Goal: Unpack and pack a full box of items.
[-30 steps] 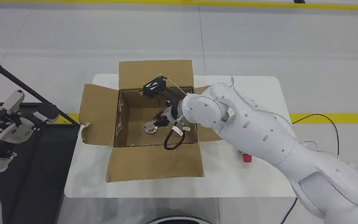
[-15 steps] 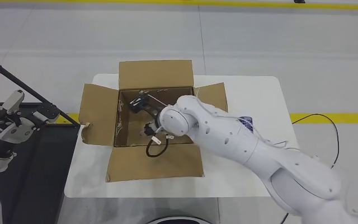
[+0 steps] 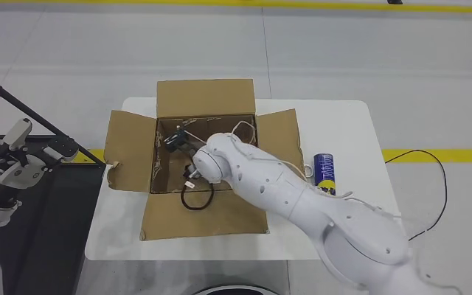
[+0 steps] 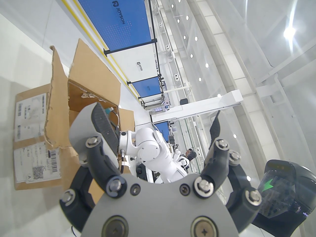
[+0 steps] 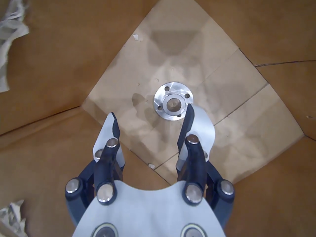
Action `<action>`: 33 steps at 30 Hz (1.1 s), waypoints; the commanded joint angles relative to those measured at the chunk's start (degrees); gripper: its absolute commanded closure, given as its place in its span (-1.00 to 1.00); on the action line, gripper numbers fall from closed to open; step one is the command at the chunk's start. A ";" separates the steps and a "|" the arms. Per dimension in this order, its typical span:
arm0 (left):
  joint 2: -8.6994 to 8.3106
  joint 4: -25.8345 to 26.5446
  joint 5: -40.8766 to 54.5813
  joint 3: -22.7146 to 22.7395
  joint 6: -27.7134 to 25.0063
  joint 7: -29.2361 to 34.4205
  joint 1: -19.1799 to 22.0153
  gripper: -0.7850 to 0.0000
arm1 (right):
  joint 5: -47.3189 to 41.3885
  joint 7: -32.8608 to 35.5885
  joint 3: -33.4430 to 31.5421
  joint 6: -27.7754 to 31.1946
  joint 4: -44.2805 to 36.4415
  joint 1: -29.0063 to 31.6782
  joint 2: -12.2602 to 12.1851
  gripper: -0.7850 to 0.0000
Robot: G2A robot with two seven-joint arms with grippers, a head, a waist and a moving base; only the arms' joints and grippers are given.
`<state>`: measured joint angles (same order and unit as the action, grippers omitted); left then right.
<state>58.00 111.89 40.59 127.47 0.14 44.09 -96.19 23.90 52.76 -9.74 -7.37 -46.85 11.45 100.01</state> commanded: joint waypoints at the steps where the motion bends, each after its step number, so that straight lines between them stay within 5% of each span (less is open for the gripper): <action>1: 0.00 0.00 0.00 0.00 0.00 0.00 0.00 -1.00 | 0.84 -0.07 0.00 -0.21 2.79 0.13 1.42 -0.35; 15: 0.00 0.00 0.00 0.00 0.00 0.00 0.00 -1.00 | 2.70 -0.70 -1.26 2.52 15.54 0.42 7.79 0.07; 26: 0.00 0.00 0.00 0.00 0.00 0.00 0.00 -1.00 | 4.59 -1.03 -2.36 4.13 21.52 0.61 11.00 0.15; 33: 0.00 0.00 0.00 0.00 0.00 0.00 0.00 -1.00 | 5.21 -1.36 -3.37 5.30 24.11 0.67 12.41 0.55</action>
<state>58.00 111.89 40.59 127.47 0.14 44.09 -96.19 28.97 51.43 -12.99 -2.19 -23.09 12.09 112.24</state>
